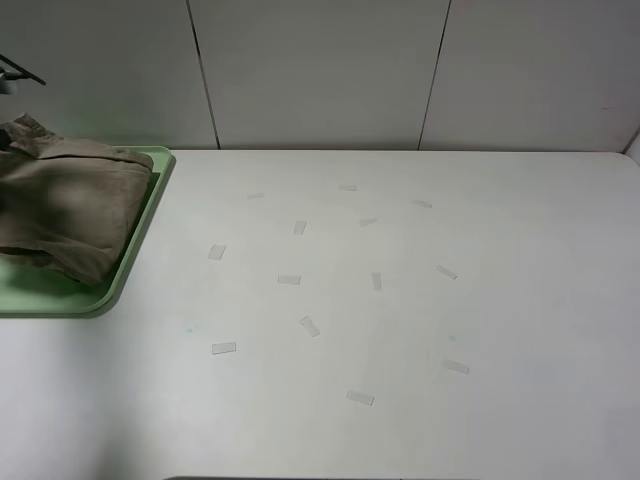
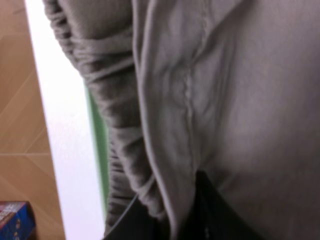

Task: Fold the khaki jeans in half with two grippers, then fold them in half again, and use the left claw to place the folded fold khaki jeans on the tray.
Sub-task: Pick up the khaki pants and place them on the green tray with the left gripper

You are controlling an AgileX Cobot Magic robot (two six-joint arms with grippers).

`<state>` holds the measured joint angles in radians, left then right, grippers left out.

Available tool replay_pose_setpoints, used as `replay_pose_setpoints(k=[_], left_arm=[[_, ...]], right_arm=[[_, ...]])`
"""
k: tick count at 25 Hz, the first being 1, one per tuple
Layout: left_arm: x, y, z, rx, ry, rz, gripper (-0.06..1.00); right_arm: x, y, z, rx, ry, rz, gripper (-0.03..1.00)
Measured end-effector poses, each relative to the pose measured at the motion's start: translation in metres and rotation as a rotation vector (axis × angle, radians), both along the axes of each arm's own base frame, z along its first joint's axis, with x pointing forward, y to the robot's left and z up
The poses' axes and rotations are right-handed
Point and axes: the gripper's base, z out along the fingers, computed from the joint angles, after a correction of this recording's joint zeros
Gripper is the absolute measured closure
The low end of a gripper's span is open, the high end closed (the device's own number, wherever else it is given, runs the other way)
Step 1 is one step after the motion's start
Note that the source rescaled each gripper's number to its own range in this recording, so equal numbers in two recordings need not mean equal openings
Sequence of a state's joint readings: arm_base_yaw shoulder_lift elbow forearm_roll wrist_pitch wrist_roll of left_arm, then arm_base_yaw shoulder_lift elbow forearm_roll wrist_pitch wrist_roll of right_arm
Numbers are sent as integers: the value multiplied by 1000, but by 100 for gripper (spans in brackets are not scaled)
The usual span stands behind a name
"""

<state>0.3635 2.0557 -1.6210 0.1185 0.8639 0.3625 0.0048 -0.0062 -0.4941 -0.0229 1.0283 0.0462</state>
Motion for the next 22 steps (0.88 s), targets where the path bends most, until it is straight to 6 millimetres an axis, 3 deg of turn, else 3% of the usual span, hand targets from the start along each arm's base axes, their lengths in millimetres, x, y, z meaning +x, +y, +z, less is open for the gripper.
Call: replay_pose_setpoints(k=[4, 9, 10, 13, 14, 17, 22], left_arm=[[-5, 12, 0, 0, -1, 29, 86], [-5, 12, 0, -11, -9, 36, 84], [-4, 12, 0, -18, -18, 39, 76], [0, 9, 1, -48, -68, 53, 24], [2, 9, 1, -59, -88, 53, 13], [5, 4, 2, -112, -122, 48, -1], [8, -3, 11, -201, -131, 50, -5]], right_arm=[[0, 0, 0, 0, 0, 0, -3], [0, 0, 0, 0, 0, 0, -3], [0, 0, 0, 0, 0, 0, -3], [0, 0, 0, 0, 0, 0, -3], [0, 0, 0, 0, 0, 0, -3], [0, 0, 0, 0, 0, 0, -3], [0, 0, 0, 0, 0, 0, -3]])
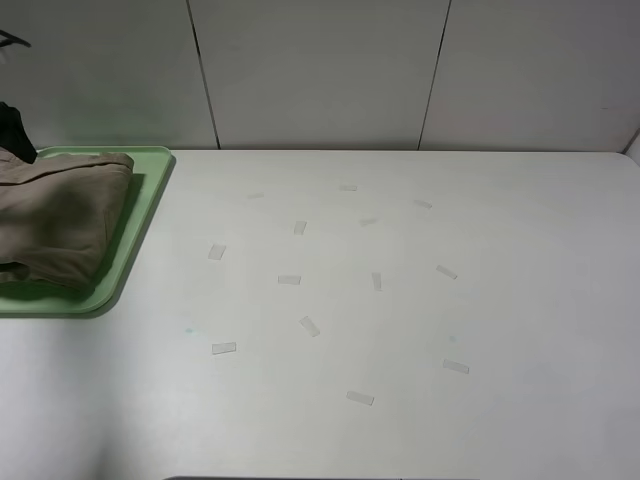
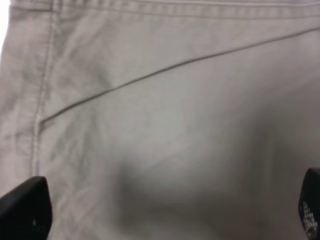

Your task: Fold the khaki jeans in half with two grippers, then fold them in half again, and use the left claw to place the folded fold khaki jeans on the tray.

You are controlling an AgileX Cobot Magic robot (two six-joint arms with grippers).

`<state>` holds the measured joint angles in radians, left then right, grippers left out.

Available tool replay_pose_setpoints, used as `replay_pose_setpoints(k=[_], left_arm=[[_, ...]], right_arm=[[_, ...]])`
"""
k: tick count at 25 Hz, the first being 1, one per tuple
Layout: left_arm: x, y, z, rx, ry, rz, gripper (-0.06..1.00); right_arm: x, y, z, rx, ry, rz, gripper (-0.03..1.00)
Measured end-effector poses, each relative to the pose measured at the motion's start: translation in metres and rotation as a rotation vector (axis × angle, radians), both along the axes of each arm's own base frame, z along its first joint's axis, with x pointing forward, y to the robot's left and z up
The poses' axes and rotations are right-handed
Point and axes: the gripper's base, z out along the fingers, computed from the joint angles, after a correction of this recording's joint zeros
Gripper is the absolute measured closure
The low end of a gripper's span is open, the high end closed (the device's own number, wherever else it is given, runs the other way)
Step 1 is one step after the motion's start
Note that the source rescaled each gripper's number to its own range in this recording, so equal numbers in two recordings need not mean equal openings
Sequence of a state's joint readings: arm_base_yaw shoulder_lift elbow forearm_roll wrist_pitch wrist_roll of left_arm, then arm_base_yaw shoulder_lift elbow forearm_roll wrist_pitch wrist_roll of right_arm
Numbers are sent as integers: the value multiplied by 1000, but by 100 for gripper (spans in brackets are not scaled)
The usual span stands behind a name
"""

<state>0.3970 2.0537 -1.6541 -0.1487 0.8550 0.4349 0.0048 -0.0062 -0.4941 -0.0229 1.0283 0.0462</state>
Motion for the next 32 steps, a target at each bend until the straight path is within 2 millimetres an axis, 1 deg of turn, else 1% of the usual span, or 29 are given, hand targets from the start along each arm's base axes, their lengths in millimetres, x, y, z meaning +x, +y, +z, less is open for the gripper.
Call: replay_pose_setpoints(k=[4, 10, 15, 18, 22, 26, 29, 32], left_arm=[[-8, -5, 28, -29, 33, -18, -5], [-34, -17, 76, -58, 57, 10, -5], [-53, -25, 114, -30, -18, 13, -5], [-68, -32, 132, -17, -55, 14, -5], [-97, -44, 146, -14, -79, 17, -5], [-129, -59, 155, -24, -100, 17, -5], [-153, -69, 158, -21, -110, 17, -5], [-177, -79, 155, -22, -108, 17, -5]], right_arm=[[0, 0, 0, 0, 0, 0, -3], [0, 0, 0, 0, 0, 0, -3], [0, 0, 0, 0, 0, 0, -3], [0, 0, 0, 0, 0, 0, -3], [0, 0, 0, 0, 0, 0, -3], [0, 0, 0, 0, 0, 0, -3], [0, 0, 0, 0, 0, 0, -3], [0, 0, 0, 0, 0, 0, -3]])
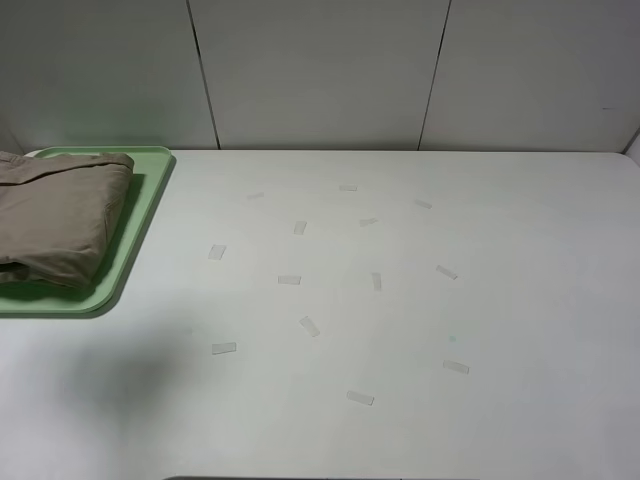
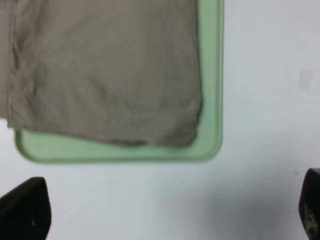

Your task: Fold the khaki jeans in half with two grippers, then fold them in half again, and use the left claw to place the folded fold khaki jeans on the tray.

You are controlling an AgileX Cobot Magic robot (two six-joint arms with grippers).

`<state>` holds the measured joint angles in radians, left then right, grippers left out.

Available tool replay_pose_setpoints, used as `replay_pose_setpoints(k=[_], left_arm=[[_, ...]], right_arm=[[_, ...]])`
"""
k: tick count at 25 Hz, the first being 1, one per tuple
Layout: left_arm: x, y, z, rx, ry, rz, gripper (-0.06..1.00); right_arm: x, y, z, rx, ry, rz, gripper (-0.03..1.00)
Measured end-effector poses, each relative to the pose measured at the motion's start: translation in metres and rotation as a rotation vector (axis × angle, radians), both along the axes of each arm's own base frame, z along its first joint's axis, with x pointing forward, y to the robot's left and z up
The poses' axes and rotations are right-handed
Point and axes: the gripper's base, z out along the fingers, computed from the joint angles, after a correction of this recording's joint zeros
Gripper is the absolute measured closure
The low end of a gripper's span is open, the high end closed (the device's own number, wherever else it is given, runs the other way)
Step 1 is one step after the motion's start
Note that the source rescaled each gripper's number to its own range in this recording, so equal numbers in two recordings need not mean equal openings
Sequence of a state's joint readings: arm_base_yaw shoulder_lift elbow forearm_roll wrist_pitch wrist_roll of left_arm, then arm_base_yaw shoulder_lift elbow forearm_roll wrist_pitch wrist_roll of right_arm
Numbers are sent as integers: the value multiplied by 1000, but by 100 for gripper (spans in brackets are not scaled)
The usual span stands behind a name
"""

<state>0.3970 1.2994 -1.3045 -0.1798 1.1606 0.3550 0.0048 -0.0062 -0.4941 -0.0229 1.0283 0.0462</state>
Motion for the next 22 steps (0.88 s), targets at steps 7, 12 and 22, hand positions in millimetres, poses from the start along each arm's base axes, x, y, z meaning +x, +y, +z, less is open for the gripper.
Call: replay_pose_setpoints(k=[7, 12, 22], left_arm=[[-56, -23, -16, -3, 3, 0, -5], [-97, -41, -16, 26, -71, -2, -5], [-178, -75, -27, 111, -283, -3, -5]], right_arm=[[0, 0, 0, 0, 0, 0, -3], [0, 0, 0, 0, 0, 0, -3], [0, 0, 0, 0, 0, 0, -3]])
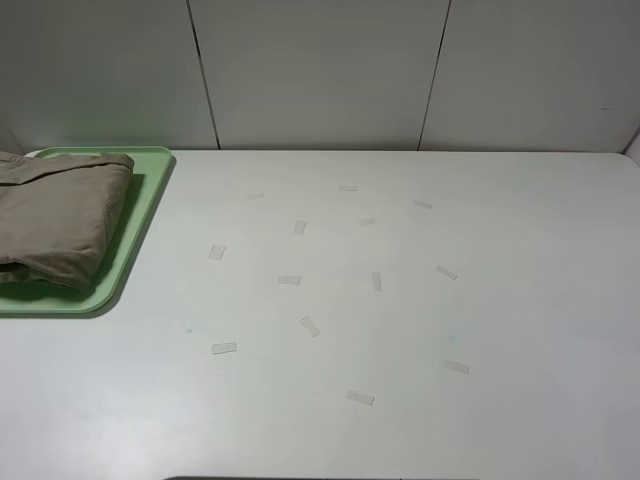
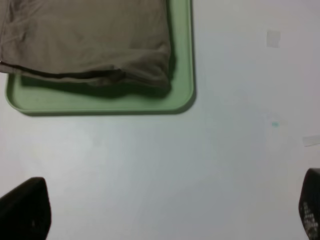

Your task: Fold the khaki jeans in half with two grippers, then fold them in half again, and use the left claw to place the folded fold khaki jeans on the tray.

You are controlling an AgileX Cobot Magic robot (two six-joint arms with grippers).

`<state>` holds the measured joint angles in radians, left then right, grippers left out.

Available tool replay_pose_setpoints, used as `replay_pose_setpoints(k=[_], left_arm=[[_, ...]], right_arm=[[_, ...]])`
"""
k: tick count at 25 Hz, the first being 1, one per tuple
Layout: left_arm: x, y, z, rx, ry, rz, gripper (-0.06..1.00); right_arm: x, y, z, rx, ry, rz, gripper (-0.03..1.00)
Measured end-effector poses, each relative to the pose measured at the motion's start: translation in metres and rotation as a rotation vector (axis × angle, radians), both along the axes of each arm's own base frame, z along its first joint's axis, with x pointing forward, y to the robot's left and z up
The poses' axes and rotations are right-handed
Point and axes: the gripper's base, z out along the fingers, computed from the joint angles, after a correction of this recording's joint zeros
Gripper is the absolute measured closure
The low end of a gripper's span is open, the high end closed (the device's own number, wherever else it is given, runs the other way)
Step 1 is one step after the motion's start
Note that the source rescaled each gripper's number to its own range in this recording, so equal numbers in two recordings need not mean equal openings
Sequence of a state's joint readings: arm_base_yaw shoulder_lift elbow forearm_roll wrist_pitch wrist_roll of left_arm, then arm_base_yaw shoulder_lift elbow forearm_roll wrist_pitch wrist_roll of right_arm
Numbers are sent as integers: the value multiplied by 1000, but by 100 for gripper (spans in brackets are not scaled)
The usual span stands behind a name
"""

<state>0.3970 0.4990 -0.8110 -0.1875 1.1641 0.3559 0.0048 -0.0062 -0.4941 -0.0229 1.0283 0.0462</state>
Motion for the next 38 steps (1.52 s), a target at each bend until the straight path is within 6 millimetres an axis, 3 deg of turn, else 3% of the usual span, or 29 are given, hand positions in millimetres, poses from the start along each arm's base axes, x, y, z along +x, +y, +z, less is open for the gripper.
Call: replay_pose_setpoints(k=[7, 19, 24, 38], left_arm=[[-28, -13, -26, 32, -71, -72, -5], [-51, -9, -73, -2, -165, -84, -5], [-62, -9, -75, 5, -249, -88, -5], [-64, -9, -76, 7, -255, -87, -5]], right_arm=[[0, 0, 0, 0, 0, 0, -3], [0, 0, 0, 0, 0, 0, -3], [0, 0, 0, 0, 0, 0, -3], [0, -4, 0, -20, -1, -40, -3]])
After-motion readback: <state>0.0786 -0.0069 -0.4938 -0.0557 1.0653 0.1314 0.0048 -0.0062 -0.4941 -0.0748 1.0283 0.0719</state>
